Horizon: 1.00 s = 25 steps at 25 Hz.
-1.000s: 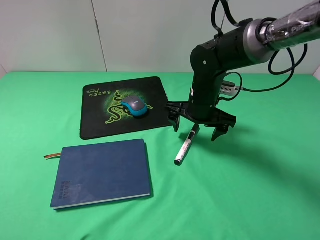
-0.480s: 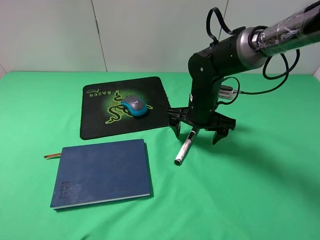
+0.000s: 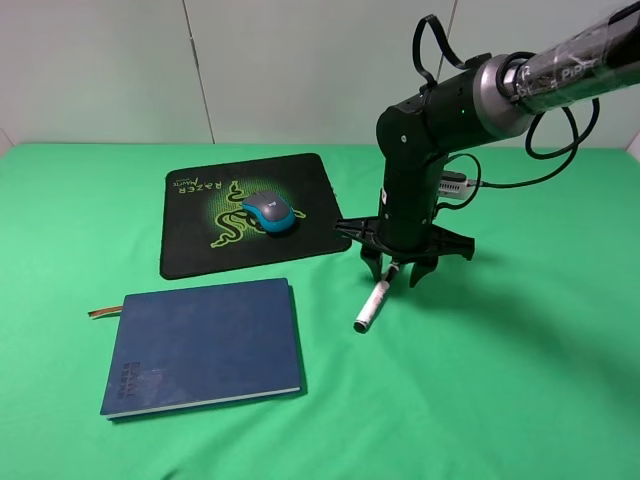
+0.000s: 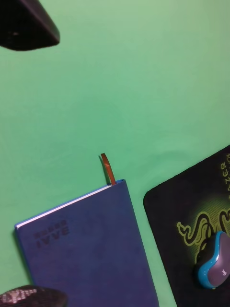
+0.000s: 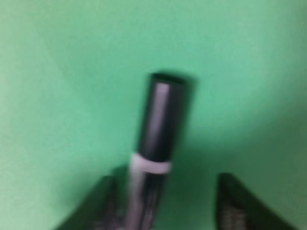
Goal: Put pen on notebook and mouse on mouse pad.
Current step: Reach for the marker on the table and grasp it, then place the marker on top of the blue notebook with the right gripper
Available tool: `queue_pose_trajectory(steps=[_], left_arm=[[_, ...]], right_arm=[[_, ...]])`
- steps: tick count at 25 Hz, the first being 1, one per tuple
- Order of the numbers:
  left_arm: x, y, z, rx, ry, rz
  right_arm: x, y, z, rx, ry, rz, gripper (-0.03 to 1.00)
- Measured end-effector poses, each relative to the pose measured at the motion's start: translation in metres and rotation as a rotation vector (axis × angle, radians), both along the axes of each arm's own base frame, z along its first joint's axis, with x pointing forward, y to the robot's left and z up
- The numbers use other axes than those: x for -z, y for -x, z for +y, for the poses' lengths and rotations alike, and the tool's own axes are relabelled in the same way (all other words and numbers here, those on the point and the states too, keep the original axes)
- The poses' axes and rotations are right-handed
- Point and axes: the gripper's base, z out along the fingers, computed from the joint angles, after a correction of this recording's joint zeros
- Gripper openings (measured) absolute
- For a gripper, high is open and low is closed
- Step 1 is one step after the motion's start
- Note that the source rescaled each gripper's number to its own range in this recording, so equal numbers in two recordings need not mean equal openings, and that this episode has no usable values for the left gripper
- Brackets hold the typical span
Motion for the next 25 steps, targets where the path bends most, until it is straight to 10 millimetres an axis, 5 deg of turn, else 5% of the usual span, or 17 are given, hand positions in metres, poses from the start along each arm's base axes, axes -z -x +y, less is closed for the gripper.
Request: queue_pose_trajectory(steps=[3, 15, 25], left_arm=[[0.0, 0.0, 0.0, 0.0, 0.0, 0.0], [0.0, 0.0, 0.0, 0.0, 0.0, 0.0], [0.0, 0.0, 0.0, 0.0, 0.0, 0.0]], right_arm=[[0.0, 0.0, 0.0, 0.0, 0.001, 0.002, 0.0], [-0.003, 0.001, -0.001, -0.029, 0.022, 0.025, 0.01], [-0.052, -0.005, 0.004, -0.131, 0.011, 0.012, 0.01]])
